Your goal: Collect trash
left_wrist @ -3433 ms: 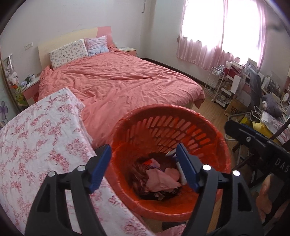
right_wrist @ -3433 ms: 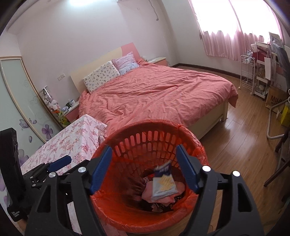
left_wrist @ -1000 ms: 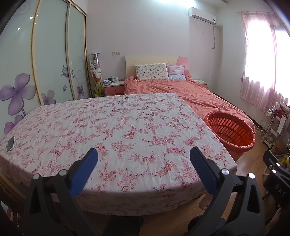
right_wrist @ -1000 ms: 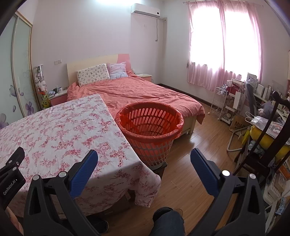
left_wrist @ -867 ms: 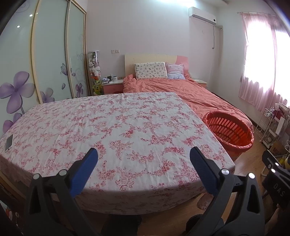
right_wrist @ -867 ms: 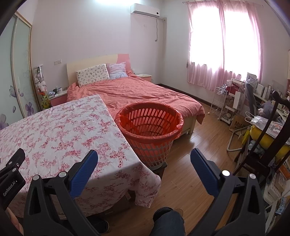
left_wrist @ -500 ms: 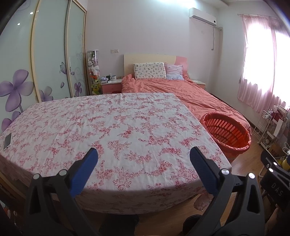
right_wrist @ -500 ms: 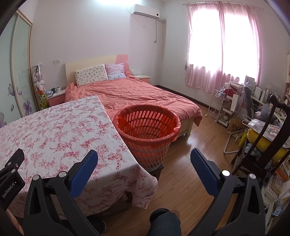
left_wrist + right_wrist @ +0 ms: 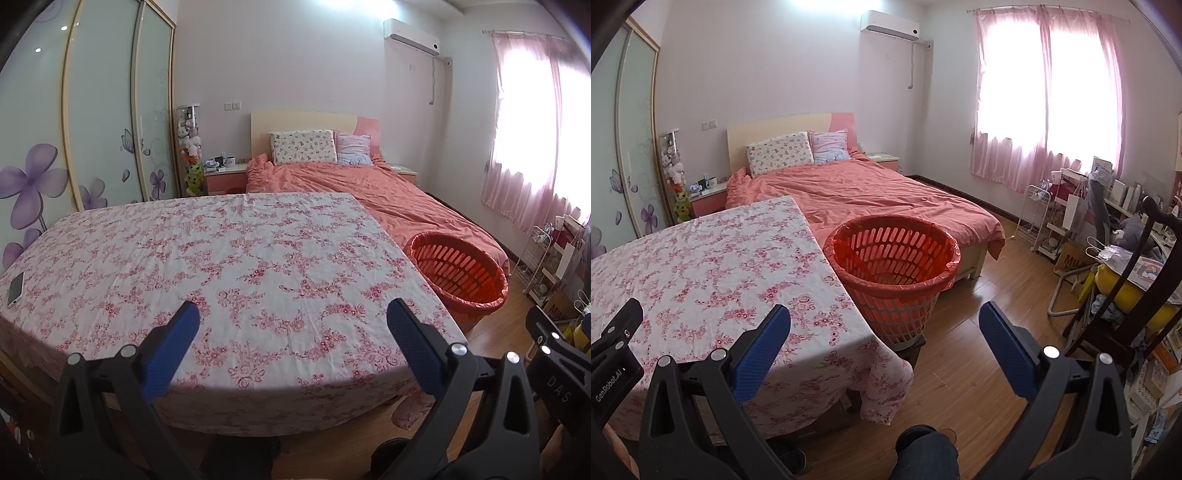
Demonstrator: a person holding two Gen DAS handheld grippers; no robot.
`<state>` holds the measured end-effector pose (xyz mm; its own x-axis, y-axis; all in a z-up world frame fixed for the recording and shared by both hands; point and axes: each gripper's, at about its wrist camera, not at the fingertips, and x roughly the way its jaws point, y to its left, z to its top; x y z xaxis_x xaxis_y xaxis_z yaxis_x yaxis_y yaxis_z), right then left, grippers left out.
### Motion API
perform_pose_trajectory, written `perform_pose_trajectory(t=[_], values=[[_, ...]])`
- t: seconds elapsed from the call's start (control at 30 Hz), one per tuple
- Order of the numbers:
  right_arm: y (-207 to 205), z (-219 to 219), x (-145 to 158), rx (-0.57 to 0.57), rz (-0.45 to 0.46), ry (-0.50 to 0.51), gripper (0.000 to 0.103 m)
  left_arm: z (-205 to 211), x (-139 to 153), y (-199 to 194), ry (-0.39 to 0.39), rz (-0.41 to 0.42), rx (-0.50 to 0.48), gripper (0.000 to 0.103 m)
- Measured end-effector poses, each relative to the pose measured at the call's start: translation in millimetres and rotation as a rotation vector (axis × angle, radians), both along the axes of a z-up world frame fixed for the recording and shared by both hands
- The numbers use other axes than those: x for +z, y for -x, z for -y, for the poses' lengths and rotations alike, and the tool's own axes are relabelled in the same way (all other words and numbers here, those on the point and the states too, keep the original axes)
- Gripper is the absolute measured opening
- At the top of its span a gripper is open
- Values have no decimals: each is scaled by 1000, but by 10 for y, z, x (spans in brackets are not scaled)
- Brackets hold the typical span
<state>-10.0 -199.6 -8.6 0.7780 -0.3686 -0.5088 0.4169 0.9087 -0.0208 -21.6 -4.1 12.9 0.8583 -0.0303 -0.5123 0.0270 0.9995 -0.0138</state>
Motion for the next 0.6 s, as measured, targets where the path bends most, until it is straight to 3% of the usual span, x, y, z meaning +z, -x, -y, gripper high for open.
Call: perform_pose_trajectory(t=[0.6], values=[[-2, 6, 6, 2, -5, -10, 101, 79, 61, 60, -48, 35, 8, 99]])
